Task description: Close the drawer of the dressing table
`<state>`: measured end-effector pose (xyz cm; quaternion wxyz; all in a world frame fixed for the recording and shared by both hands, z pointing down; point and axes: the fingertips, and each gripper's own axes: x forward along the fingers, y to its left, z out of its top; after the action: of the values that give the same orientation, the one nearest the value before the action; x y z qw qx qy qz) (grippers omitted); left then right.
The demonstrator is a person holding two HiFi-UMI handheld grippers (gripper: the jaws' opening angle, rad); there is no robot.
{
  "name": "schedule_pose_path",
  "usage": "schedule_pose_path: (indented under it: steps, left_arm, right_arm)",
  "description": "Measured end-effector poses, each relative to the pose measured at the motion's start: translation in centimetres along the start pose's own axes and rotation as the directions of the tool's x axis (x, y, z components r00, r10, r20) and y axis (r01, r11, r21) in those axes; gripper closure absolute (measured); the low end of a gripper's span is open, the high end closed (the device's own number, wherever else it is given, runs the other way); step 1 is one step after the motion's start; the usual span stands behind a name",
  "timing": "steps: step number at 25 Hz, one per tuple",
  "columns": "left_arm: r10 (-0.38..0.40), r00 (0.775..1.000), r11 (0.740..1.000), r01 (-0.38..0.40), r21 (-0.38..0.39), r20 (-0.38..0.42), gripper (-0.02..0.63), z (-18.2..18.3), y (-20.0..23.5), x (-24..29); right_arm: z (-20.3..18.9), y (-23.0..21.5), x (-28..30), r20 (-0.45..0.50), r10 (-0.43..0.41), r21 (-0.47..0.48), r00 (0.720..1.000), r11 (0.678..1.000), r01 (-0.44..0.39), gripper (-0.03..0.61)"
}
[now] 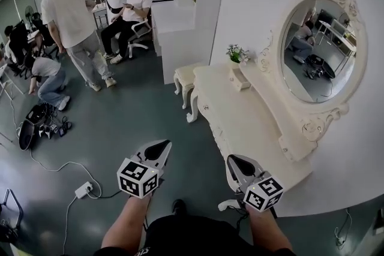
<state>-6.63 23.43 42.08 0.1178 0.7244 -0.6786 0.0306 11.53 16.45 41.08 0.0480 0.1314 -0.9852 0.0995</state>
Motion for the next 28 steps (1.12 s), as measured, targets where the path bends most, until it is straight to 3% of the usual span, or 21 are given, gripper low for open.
schedule_pose_path:
  steps: [11, 19, 28]
  left_arm:
    - [0.013, 1.000, 1.000, -0.013, -0.018, 0.010, 0.607, 1.1, 8.6, -0.1]
    - [-0.022, 1.000, 0.999, 0.022, -0.036, -0.005, 0.607, 0.6, 9.2, 1.4]
    - [-0.040, 0.998, 0.999, 0.039, -0.013, -0.053, 0.607, 1.0, 10.7, 6.0]
  right_arm:
    - [1.1, 0.8, 7.0, -0.019, -0.025, -0.018, 1.000, 1.000, 0.025, 0.568]
    - [1.7, 0.1, 8.9, -0.023, -0.030, -0.007, 0.999, 1.000, 0.030, 0.568]
    - [1.7, -5.4, 11.6, -0.010, -0.056, 0.033, 0.998, 0.998, 0.056, 0.568]
